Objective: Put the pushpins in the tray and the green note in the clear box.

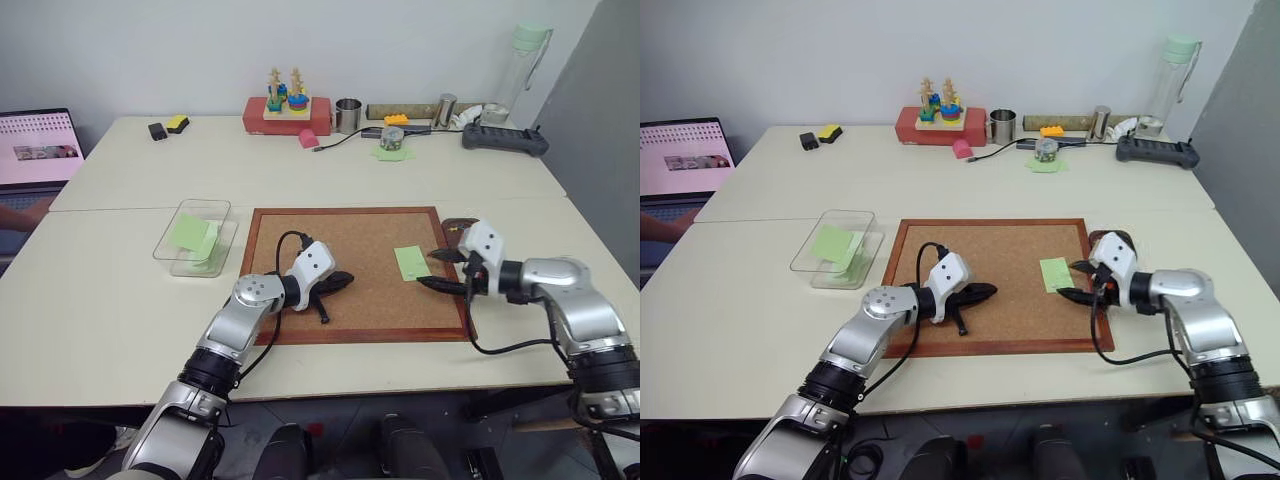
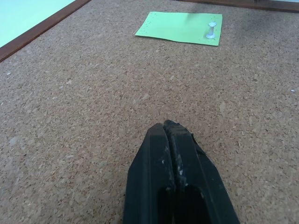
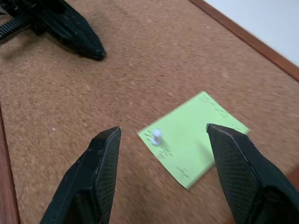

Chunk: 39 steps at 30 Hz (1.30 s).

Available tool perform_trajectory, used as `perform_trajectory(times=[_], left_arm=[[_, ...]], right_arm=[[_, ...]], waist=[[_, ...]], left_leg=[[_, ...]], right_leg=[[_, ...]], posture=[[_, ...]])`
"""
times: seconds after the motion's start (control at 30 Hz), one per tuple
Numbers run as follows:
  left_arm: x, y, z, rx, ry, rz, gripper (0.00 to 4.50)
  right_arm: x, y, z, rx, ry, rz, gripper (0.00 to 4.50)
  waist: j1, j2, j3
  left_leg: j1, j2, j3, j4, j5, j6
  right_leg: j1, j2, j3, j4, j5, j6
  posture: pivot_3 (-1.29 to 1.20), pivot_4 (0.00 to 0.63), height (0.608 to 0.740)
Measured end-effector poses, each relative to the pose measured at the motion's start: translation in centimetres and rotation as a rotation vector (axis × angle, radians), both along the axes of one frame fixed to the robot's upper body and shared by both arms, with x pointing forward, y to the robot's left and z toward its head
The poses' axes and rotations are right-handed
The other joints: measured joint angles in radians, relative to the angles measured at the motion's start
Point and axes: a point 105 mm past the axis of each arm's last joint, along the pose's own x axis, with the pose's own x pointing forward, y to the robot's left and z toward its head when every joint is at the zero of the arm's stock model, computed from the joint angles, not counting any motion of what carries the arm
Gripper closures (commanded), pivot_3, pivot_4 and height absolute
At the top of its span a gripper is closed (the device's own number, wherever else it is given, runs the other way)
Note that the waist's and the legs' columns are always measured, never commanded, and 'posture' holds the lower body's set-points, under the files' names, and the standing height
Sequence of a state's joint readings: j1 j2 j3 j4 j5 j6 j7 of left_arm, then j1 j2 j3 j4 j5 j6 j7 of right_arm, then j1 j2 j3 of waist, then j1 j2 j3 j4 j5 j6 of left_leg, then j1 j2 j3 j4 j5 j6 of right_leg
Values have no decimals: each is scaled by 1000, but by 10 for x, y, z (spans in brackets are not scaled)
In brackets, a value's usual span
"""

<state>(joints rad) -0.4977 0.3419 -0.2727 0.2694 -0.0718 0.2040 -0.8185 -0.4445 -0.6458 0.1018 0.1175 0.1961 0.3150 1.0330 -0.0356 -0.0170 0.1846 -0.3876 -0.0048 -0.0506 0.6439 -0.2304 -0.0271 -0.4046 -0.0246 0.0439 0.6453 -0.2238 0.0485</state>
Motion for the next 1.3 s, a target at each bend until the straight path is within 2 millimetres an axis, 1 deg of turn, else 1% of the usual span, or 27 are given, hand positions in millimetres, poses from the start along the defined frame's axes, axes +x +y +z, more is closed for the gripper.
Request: perform_trajectory(times=[0.2,0.23,0.27,0.3,0.5,0.67,0.73,0.97,1.07,1.1,1.13,1.17,1.2,1.23,1.3], left_arm=[[0,0,0,0,0,0,4500],[0,0,0,0,0,0,4500],[0,0,0,0,0,0,4500],[0,0,0,-1,0,1,4500],[-1,0,0,-2,-1,3,4500],[-1,0,0,-2,-1,3,4500],[-1,0,0,-2,-1,3,4500],[-1,0,0,-3,-1,2,4500],[-1,0,0,-3,-1,2,4500],[-1,0,0,-3,-1,2,4500],[-1,0,0,-3,-1,3,4500],[0,0,0,-5,0,5,4500],[0,0,0,-5,0,5,4500],[0,0,0,-7,2,6,4500],[1,-2,0,-16,9,6,4500]], right_arm=[[9,3,-12,15,23,-25,1462],[10,3,-12,13,22,-24,1821],[11,3,-12,13,20,-23,1822],[11,4,-13,17,21,-21,1963],[14,6,-20,20,35,-19,3191],[15,6,-23,5,29,-12,4136],[15,7,-23,6,33,-2,4427],[14,8,-22,13,40,9,4427],[13,9,-18,14,35,16,4427],[12,9,-15,14,27,25,4427],[10,11,-9,21,10,46,4427],[8,15,1,28,-21,76,4427],[8,15,3,27,-27,81,4427],[8,17,12,28,-57,95,4427],[7,16,19,27,-76,100,4427]], waist=[[0,0,0],[0,0,0],[0,0,0],[0,0,0],[0,0,0],[0,0,0],[0,0,0],[-1,0,0],[-1,0,0],[-1,0,0],[-1,0,0],[-1,0,0],[0,0,0],[0,0,0],[3,0,0]], left_leg=[[0,0,0,0,0,0],[0,0,0,0,0,0],[0,0,0,0,0,0],[0,0,0,0,0,0],[0,0,0,0,0,0],[0,0,0,0,0,0],[0,0,0,0,0,0],[0,0,0,-1,0,0],[0,0,0,-1,0,0],[0,0,0,-1,0,0],[0,0,0,-1,0,0],[0,0,0,-1,0,0],[0,0,0,0,0,0],[0,0,0,0,0,0],[0,0,0,0,0,0]], right_leg=[[0,0,0,0,0,0],[0,0,0,0,0,0],[0,0,0,0,0,0],[0,0,0,0,0,0],[0,0,0,0,0,0],[0,0,0,0,0,0],[0,0,0,0,0,0],[0,0,0,0,0,0],[0,0,0,0,0,0],[0,0,0,0,0,0],[0,0,0,0,0,0],[0,0,0,0,0,0],[0,0,0,0,0,0],[0,0,0,0,0,0],[0,0,0,0,0,0]], posture=[[0,150,740],[0,150,740],[0,150,740],[0,150,740],[0,150,740],[0,150,740],[0,150,740],[0,150,740],[0,150,740],[0,150,740],[0,150,740],[0,150,740],[0,150,740],[0,150,740],[0,150,740]])
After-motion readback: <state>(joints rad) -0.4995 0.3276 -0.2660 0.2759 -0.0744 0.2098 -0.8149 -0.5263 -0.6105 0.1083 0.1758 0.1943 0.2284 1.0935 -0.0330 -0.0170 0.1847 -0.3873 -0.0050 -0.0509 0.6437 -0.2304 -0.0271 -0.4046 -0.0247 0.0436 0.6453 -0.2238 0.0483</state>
